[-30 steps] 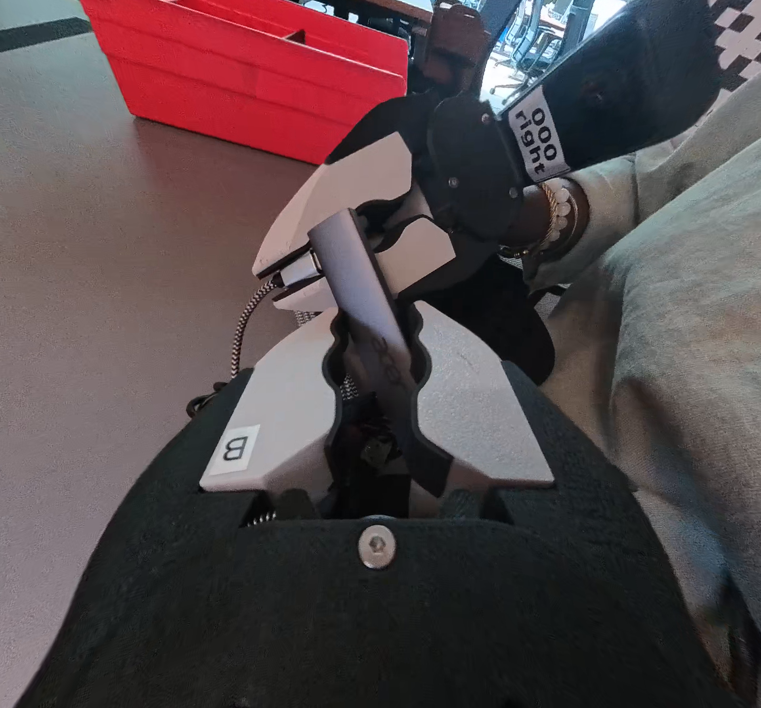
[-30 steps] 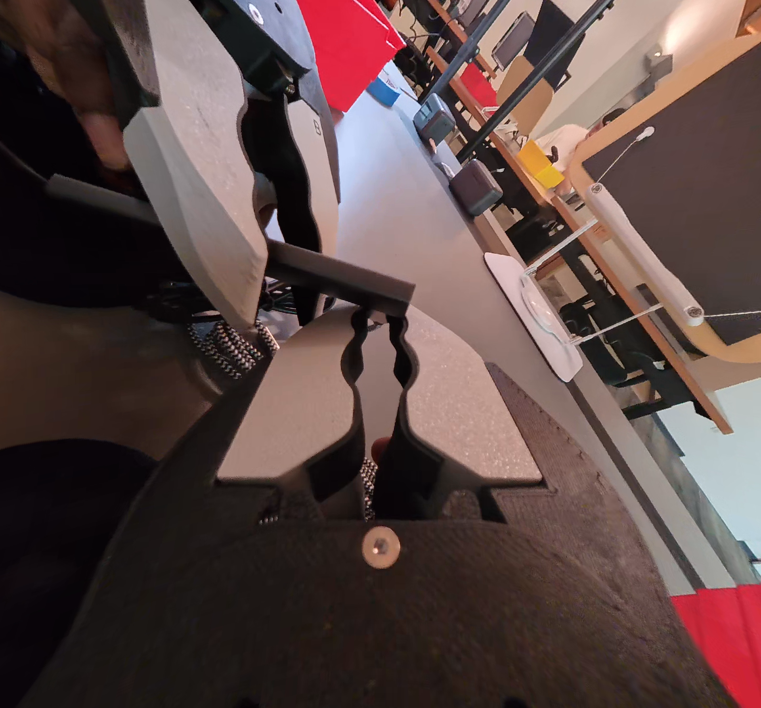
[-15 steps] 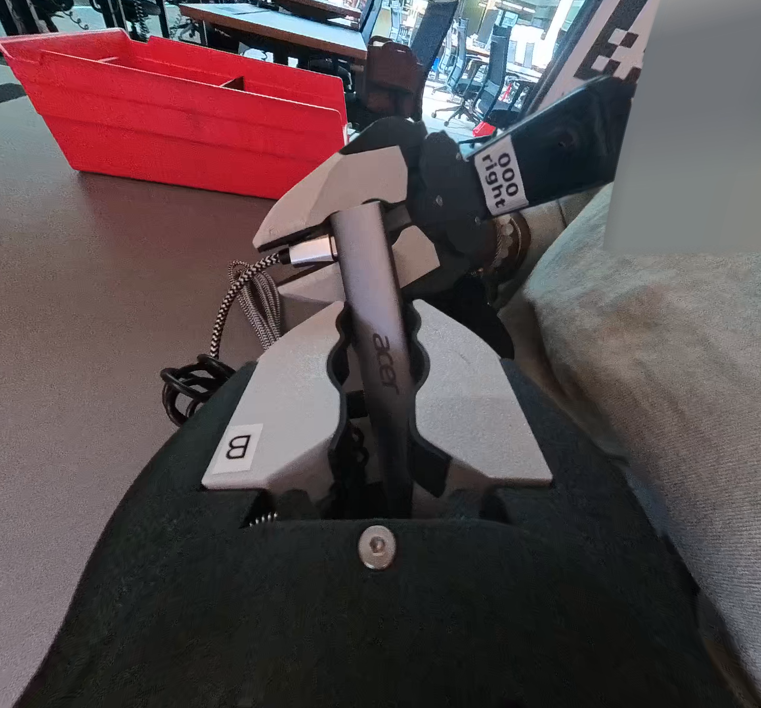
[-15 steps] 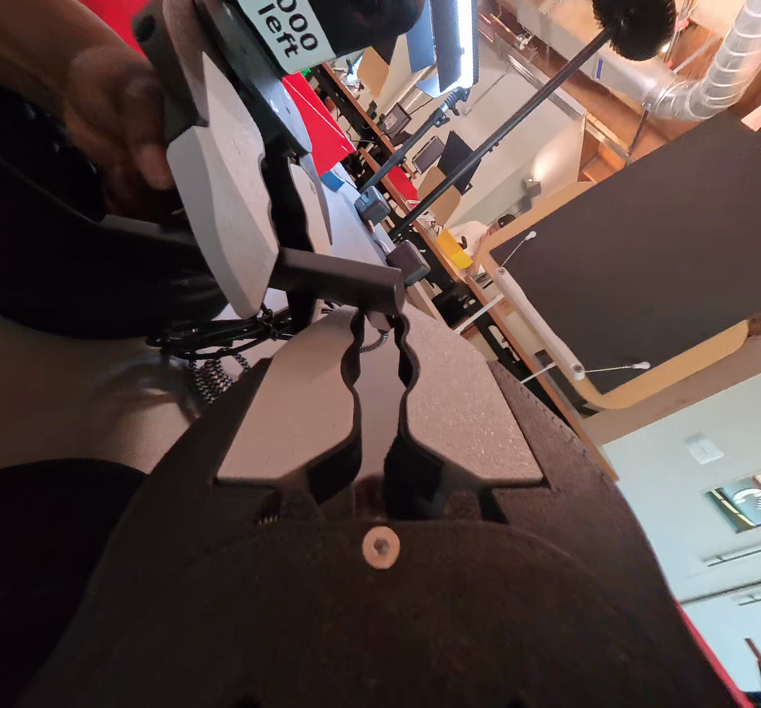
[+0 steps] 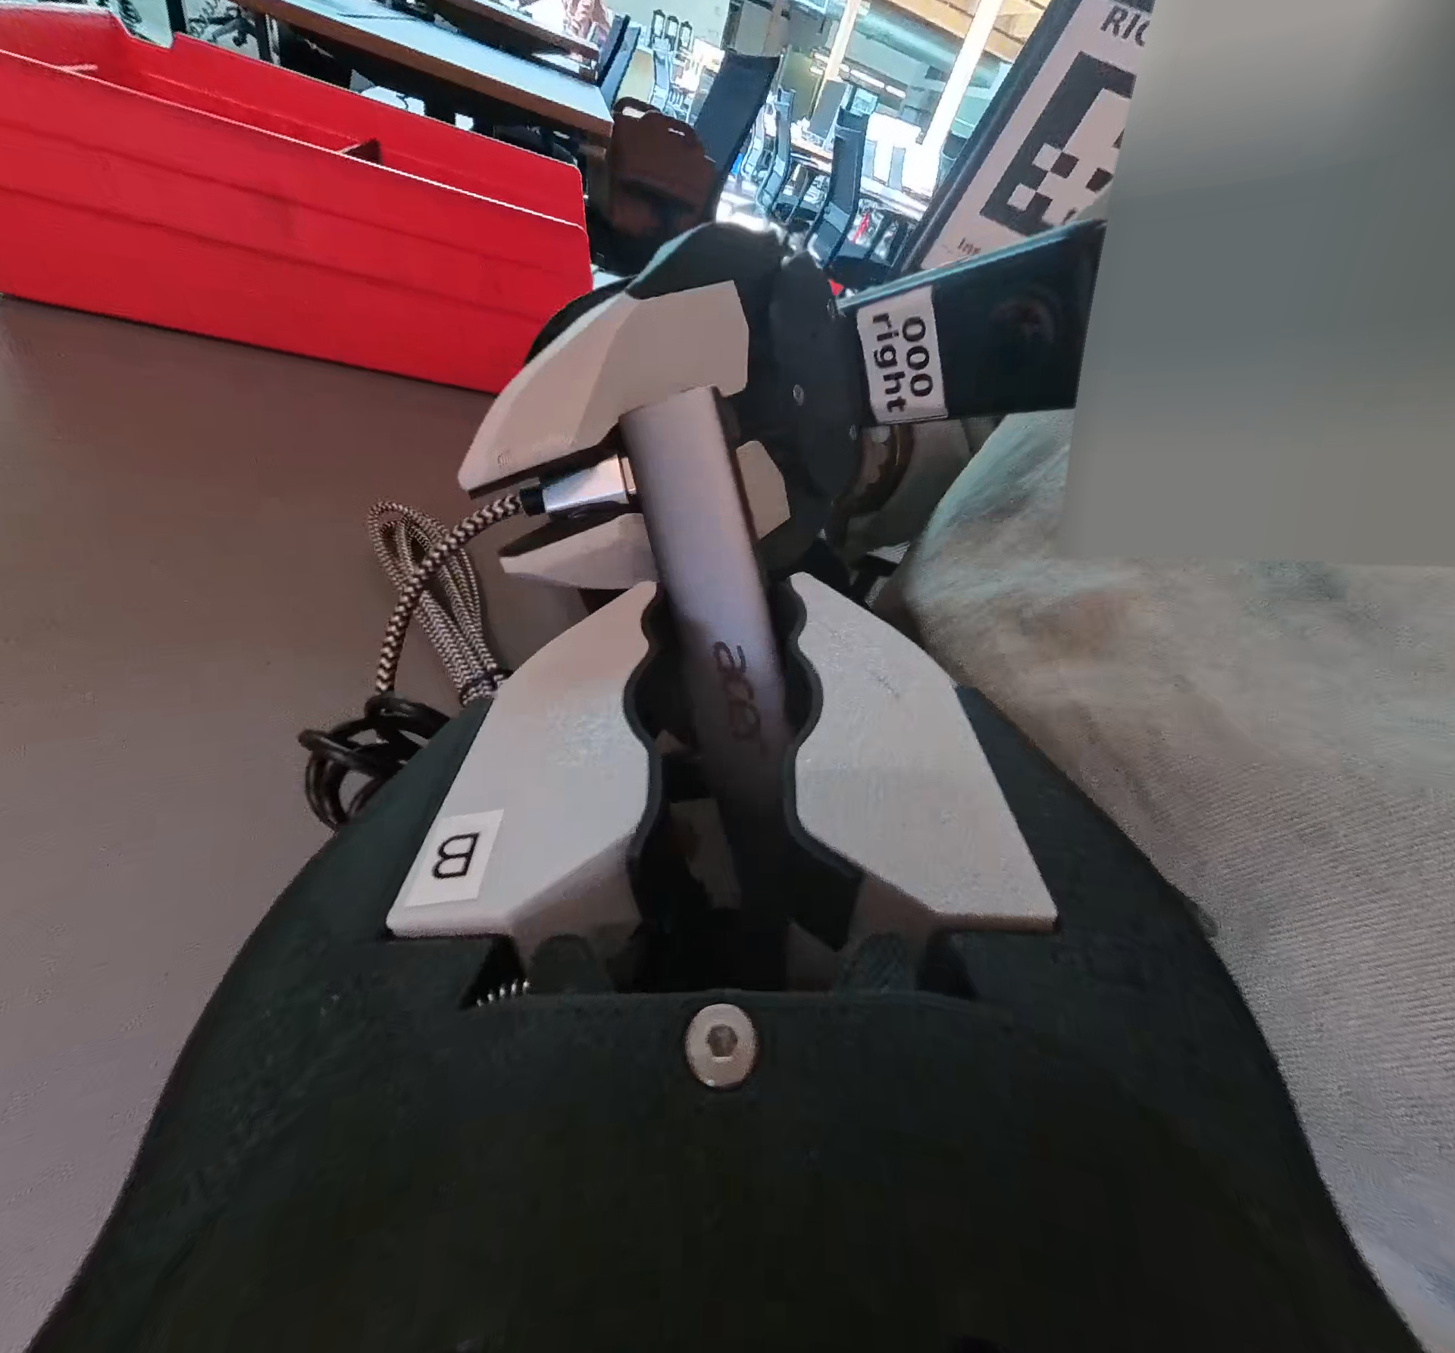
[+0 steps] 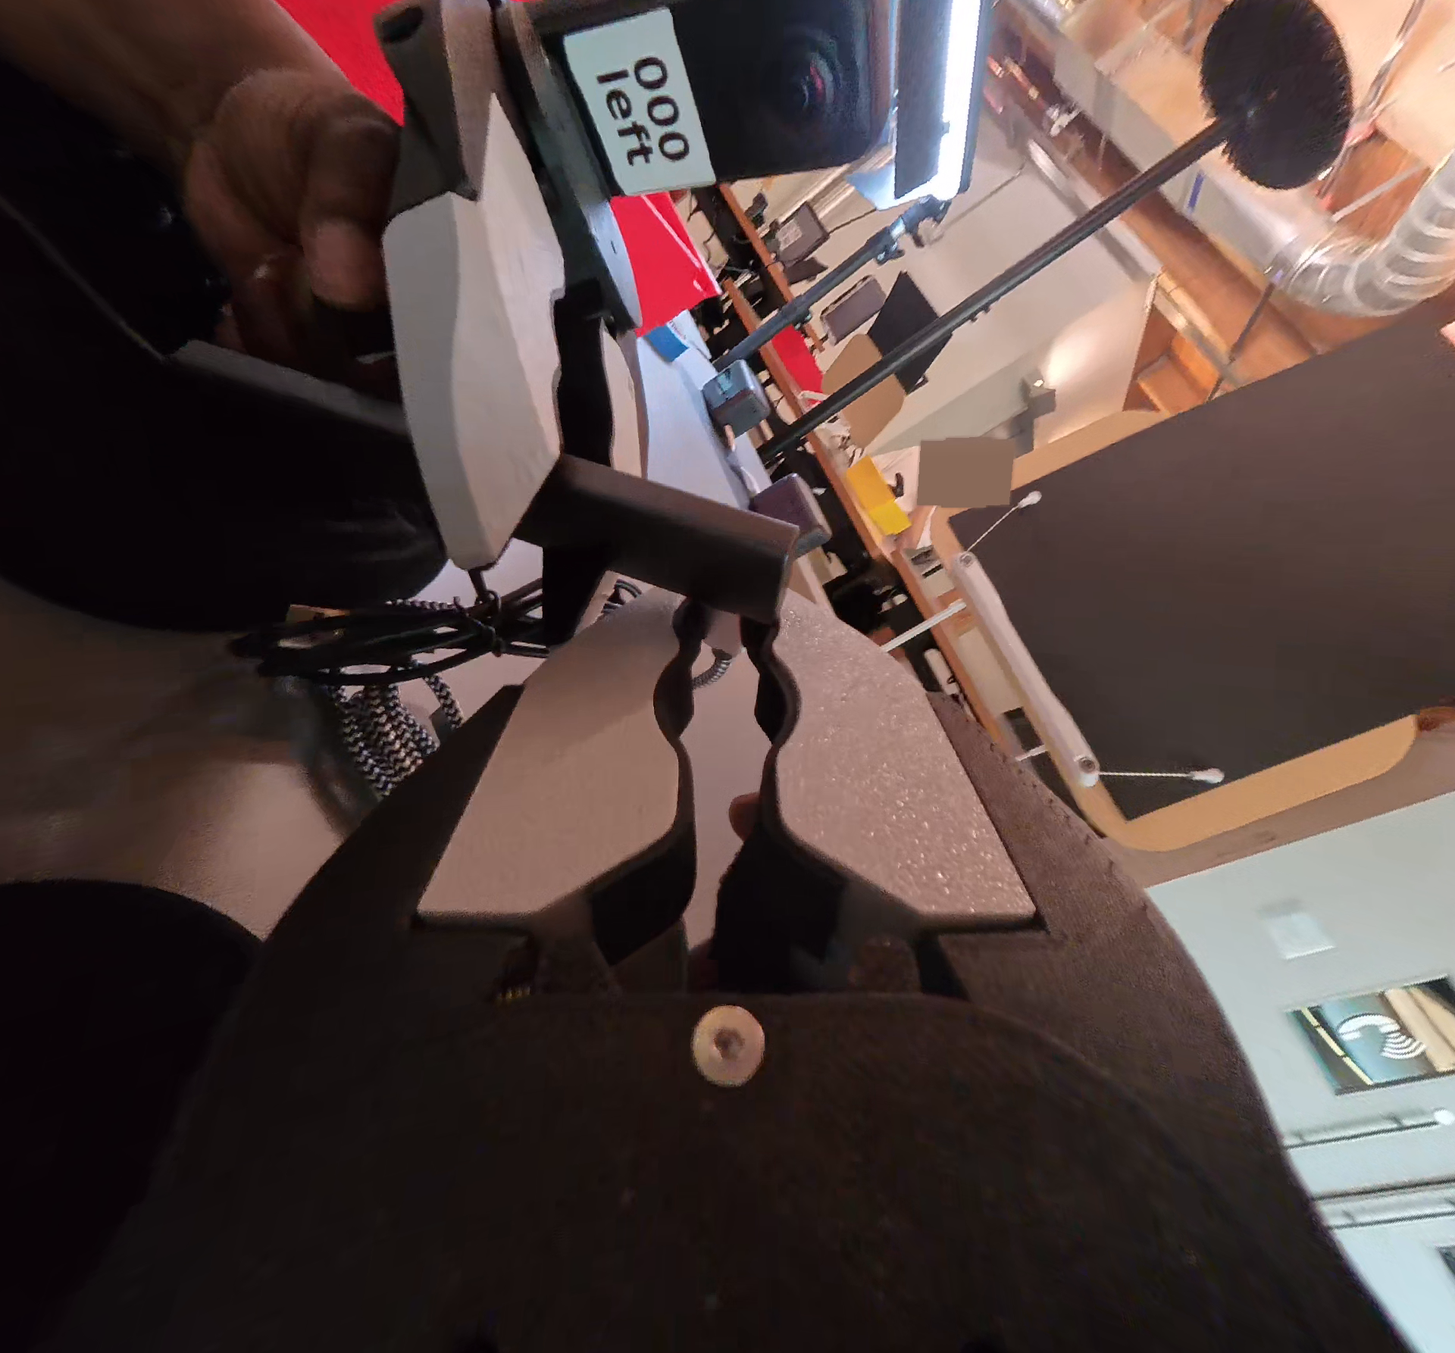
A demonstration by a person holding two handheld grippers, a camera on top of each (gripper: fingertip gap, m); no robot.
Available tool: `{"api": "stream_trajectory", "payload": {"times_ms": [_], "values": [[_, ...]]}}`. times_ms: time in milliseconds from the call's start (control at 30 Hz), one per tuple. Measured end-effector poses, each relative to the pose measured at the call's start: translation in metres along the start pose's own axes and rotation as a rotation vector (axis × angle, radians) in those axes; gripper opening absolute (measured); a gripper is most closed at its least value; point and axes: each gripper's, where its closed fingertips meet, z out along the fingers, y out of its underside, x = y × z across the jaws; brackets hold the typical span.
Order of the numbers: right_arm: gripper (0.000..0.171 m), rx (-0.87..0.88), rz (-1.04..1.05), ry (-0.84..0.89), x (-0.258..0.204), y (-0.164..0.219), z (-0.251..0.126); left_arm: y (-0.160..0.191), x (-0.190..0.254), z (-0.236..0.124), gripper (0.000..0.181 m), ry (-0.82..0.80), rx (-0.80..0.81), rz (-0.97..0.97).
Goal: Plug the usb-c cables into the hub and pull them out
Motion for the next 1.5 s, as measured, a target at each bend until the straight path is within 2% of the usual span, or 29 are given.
{"api": "stream_trajectory", "payload": {"times_ms": [167, 200, 233, 267, 400, 433, 500, 633, 700, 833, 967, 1033, 1133, 1233, 1333, 1400, 1433, 1467, 1500], "values": [[0.011, -0.057, 0.080, -0.049, -0.006, 0.011, 0.002, 0.004, -0.004, 0.002, 0.031, -0.030, -0.027, -0.008], [0.011, -0.078, 0.091, -0.064, -0.006, 0.015, 0.005, 0.004, -0.007, 0.002, 0.025, -0.045, -0.028, -0.021], [0.011, -0.083, 0.103, -0.074, -0.006, 0.017, 0.007, 0.004, -0.009, 0.001, 0.031, -0.057, -0.025, -0.033], [0.011, -0.086, 0.120, -0.082, -0.007, 0.020, 0.008, 0.005, -0.011, 0.001, 0.026, -0.069, -0.025, -0.043], [0.012, -0.086, 0.218, -0.121, -0.010, 0.026, 0.012, 0.005, -0.015, 0.000, 0.032, -0.082, -0.022, -0.074], [0.012, -0.088, 0.221, -0.121, -0.009, 0.026, 0.013, 0.004, -0.016, -0.001, 0.026, -0.083, -0.018, -0.076], [0.012, -0.071, 0.249, -0.118, -0.005, 0.022, 0.014, -0.001, -0.014, -0.003, 0.026, -0.061, 0.021, -0.086], [0.011, -0.088, 0.128, -0.011, 0.012, 0.006, 0.011, -0.013, -0.009, -0.008, 0.026, -0.029, 0.093, -0.051], [0.011, -0.173, 0.015, 0.084, 0.023, 0.006, 0.006, -0.021, -0.015, -0.011, 0.026, -0.163, 0.113, 0.067], [0.010, -0.381, -0.052, 0.198, 0.038, 0.018, -0.005, -0.055, -0.028, -0.026, 0.036, -0.601, 0.134, 0.360], [0.010, -0.482, -0.014, 0.189, 0.037, 0.019, -0.008, -0.061, -0.031, -0.013, 0.036, -0.812, 0.013, 0.517], [0.010, -0.502, -0.021, 0.174, 0.035, 0.018, -0.007, -0.063, -0.038, -0.011, 0.028, -0.902, -0.016, 0.575], [0.010, -0.473, -0.008, 0.165, 0.034, 0.014, -0.005, -0.065, -0.035, -0.002, 0.010, -0.864, -0.002, 0.571], [0.010, -0.425, 0.019, 0.162, 0.033, 0.009, -0.003, -0.068, -0.031, -0.005, 0.010, -0.814, 0.090, 0.546], [0.011, -0.407, 0.028, 0.126, 0.026, 0.009, 0.003, -0.066, -0.032, -0.015, 0.009, -0.681, 0.280, 0.337], [0.011, -0.437, 0.010, 0.106, 0.018, 0.017, 0.010, -0.059, -0.038, -0.020, 0.008, -0.671, 0.321, 0.254], [0.010, -0.540, 0.009, 0.040, 0.005, 0.038, 0.010, -0.066, -0.033, -0.028, 0.009, -0.659, 0.404, 0.246], [0.010, -0.766, 0.014, -0.060, -0.019, 0.087, 0.000, -0.089, -0.018, -0.050, 0.010, -0.623, 0.583, 0.241], [0.011, -0.771, -0.058, -0.007, -0.022, 0.111, -0.005, -0.102, -0.018, -0.080, 0.009, -0.679, 0.680, 0.218]]}}
